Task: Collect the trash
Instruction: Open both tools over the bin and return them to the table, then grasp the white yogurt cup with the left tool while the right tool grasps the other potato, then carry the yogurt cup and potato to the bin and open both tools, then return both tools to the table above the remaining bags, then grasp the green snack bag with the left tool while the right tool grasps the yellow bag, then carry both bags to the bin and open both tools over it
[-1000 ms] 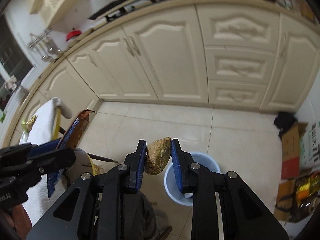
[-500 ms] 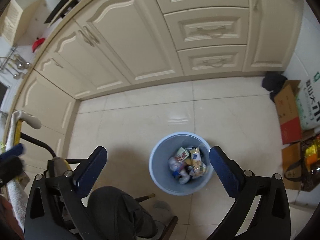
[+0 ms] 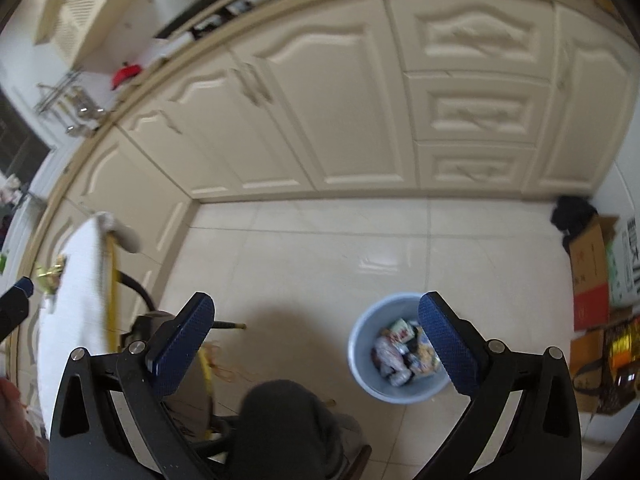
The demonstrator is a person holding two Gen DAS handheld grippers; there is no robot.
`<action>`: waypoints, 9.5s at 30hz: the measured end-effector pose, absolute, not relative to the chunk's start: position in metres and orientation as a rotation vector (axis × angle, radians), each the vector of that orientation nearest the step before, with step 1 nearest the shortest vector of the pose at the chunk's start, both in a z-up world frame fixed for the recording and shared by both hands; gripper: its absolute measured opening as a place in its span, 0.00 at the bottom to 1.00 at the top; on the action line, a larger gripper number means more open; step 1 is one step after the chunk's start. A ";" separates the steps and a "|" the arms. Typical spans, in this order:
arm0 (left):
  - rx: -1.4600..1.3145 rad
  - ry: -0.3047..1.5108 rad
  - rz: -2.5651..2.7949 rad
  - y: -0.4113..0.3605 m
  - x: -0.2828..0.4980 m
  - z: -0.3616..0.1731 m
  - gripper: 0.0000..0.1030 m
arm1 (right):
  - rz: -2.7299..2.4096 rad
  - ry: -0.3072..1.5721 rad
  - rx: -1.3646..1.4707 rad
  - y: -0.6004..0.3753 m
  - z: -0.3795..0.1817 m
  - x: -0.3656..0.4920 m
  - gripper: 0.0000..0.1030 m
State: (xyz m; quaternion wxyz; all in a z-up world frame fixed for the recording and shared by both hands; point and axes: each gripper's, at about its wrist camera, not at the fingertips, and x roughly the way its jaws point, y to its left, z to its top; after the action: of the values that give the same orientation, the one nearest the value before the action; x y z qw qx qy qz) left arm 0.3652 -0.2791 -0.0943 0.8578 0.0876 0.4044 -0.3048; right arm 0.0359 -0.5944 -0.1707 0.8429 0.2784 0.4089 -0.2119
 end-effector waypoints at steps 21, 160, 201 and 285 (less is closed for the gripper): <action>0.000 0.725 -0.118 -0.015 0.351 -0.087 0.99 | 0.034 0.749 0.175 -0.344 -0.062 0.204 1.00; 0.081 0.687 -0.378 -0.134 0.312 -0.056 0.99 | -0.157 0.747 0.362 -0.471 -0.082 0.123 1.00; -0.003 0.926 -0.188 0.007 0.574 -0.197 0.78 | 0.157 0.910 -0.044 -0.253 -0.149 0.370 1.00; 0.354 1.004 -0.968 -0.454 0.384 -0.206 0.41 | -0.469 0.871 0.539 -0.632 -0.204 -0.049 0.27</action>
State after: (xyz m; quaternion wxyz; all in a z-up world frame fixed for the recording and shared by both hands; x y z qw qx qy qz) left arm 0.3836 -0.4542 -0.2058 0.7522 0.1622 0.4600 -0.4431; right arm -0.0494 -0.6322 -0.2037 0.8456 0.2557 0.4127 -0.2221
